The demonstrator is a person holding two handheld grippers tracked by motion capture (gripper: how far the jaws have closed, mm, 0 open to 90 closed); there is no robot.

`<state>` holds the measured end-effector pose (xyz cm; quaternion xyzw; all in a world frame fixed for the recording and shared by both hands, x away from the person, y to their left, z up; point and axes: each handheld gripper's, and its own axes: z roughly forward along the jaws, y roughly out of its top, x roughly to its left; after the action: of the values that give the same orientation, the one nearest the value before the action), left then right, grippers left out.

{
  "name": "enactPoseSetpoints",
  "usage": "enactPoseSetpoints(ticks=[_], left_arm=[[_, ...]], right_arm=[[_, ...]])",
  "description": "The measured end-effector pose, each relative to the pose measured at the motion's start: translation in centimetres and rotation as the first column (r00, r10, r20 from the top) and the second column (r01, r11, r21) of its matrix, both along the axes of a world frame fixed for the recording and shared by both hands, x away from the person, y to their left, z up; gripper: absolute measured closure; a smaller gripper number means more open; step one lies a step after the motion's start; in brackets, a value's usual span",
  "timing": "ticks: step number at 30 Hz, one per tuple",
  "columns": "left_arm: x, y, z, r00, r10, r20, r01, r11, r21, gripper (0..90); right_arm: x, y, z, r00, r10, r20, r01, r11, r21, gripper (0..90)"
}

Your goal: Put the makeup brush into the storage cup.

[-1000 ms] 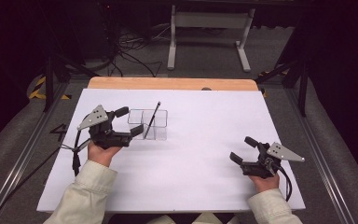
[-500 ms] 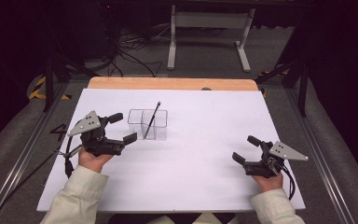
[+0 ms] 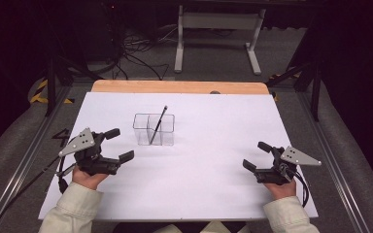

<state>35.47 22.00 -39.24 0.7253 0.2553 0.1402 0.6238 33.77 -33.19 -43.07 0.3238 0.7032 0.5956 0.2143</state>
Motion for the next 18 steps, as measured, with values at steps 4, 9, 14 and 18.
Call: enactPoseSetpoints(ticks=[4,9,14,18], left_arm=[[-0.1,0.4,-1.2,1.0,0.003,-0.009,-0.002,0.9999,0.015,3.9],[-0.4,1.2,-2.6,0.9996,0.022,-0.015,-0.022,0.9997,-0.004,3.9],[-0.6,2.0,-3.4,0.9996,0.028,0.002,-0.028,0.9991,-0.03,3.6],[-0.7,2.4,-4.1,0.9994,0.034,-0.009,-0.034,0.9991,-0.026,3.4]], right_arm=[[0.1,-0.1,-0.1,1.0,-0.002,-0.006,0.002,1.0,-0.002,4.0],[0.2,0.0,-0.3,0.9999,0.002,-0.014,-0.002,0.9999,-0.01,4.0],[0.2,0.0,-0.5,0.9997,0.006,-0.023,-0.006,0.9999,-0.016,3.5],[0.2,0.0,-0.7,0.9995,0.006,-0.03,-0.006,0.9998,-0.02,3.3]])
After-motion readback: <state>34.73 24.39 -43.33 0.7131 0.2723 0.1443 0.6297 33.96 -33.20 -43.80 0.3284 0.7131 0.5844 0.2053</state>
